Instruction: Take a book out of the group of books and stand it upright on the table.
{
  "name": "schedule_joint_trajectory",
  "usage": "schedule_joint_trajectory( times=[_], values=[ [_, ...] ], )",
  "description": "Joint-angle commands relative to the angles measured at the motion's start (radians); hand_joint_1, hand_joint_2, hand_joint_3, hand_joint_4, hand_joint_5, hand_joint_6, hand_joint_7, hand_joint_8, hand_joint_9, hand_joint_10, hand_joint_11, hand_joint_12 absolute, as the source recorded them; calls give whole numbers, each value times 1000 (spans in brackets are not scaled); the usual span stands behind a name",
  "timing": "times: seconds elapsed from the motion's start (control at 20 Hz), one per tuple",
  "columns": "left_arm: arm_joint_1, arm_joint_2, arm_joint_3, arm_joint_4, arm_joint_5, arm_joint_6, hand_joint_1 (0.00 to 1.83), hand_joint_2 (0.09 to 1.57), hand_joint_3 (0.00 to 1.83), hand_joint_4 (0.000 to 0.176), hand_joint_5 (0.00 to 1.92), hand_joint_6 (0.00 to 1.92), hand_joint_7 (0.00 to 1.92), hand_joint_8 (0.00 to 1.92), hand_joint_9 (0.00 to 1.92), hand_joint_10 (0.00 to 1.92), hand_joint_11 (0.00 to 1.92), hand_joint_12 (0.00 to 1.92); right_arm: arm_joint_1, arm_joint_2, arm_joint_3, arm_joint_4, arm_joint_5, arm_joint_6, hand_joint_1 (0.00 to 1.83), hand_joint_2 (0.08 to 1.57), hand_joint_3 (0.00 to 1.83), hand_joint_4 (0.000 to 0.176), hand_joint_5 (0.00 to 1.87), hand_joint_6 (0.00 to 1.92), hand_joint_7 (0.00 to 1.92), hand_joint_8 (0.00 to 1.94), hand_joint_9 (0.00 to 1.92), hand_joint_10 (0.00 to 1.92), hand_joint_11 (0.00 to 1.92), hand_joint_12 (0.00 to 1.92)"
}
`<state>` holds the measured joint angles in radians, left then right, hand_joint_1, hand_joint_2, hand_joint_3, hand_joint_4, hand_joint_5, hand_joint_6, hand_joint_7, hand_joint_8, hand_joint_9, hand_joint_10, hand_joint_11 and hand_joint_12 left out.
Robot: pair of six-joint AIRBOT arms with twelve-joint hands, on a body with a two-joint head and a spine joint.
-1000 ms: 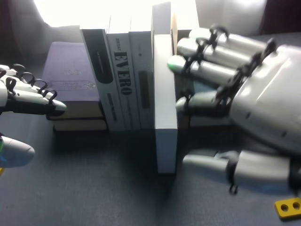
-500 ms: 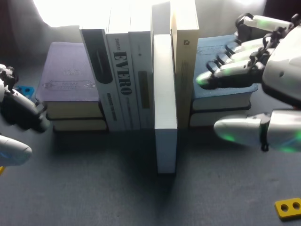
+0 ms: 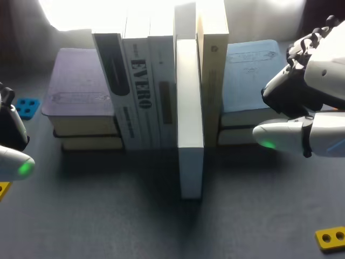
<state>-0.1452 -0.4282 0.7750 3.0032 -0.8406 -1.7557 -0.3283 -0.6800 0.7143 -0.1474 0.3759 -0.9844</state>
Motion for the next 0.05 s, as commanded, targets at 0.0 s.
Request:
schedule_joint_trajectory(
  times=[0.0],
  values=[
    [-9, -3, 5, 9, 77, -1, 78, 1407, 0, 0, 1040, 1759, 1190, 1872, 1190, 1921, 1136, 1921, 13, 3, -1, 3, 115, 5, 0, 1240, 0, 0, 1064, 1808, 1210, 1681, 1171, 1921, 947, 1921]
  ],
)
